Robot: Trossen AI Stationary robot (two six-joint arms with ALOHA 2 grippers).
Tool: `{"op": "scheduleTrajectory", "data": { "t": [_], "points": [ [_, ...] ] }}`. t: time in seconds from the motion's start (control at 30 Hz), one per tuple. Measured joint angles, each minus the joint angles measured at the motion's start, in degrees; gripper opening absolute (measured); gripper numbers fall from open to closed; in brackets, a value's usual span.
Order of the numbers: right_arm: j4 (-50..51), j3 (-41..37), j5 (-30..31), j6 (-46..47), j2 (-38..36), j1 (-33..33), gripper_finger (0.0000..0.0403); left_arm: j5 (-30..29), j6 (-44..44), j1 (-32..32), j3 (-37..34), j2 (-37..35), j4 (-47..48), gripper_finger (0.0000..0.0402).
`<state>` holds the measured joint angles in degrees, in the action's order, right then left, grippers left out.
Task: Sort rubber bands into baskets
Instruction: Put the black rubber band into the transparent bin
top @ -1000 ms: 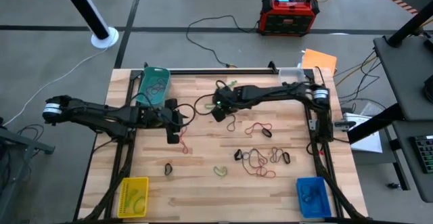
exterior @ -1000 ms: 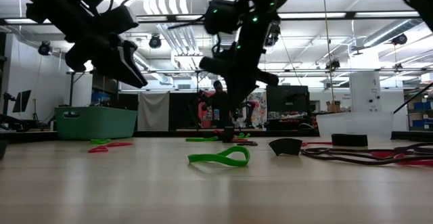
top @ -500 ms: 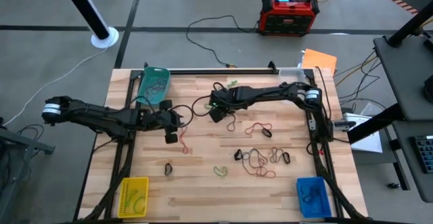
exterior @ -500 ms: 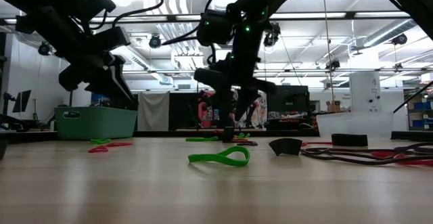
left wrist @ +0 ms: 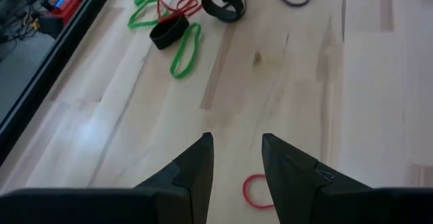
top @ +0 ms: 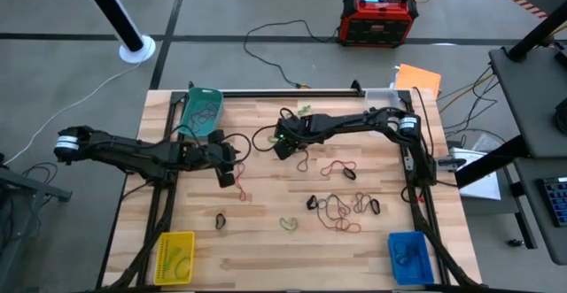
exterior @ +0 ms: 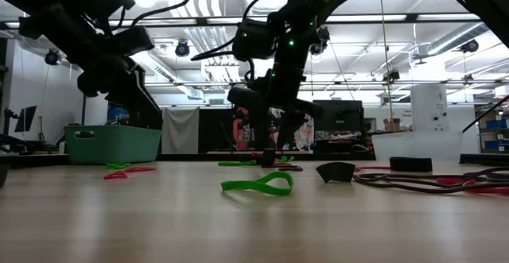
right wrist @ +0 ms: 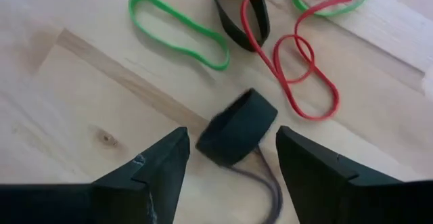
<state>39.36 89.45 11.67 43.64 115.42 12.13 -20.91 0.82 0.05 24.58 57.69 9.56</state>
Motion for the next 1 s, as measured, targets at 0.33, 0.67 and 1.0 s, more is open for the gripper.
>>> {"op": "scheduleTrajectory", "data": {
  "t": [0.33, 0.67, 1.0],
  "points": [
    [-4.42, -3.06, -0.01, 1.42, 0.22, 0.08, 0.0181, -0.01, -0.20, 0.00, 0.00, -0.04, -1.52, 0.0111],
    [-5.90, -3.80, 0.41, 0.65, 0.22, 0.28, 0.0064, -0.94, -2.31, 0.04, 0.01, -0.04, -2.28, 0.0111],
    [-5.75, -5.01, 0.49, -0.83, 0.12, 0.25, 0.0009, -1.07, -4.33, 0.04, 0.02, -0.04, -3.56, 0.0111]
  ]
}}
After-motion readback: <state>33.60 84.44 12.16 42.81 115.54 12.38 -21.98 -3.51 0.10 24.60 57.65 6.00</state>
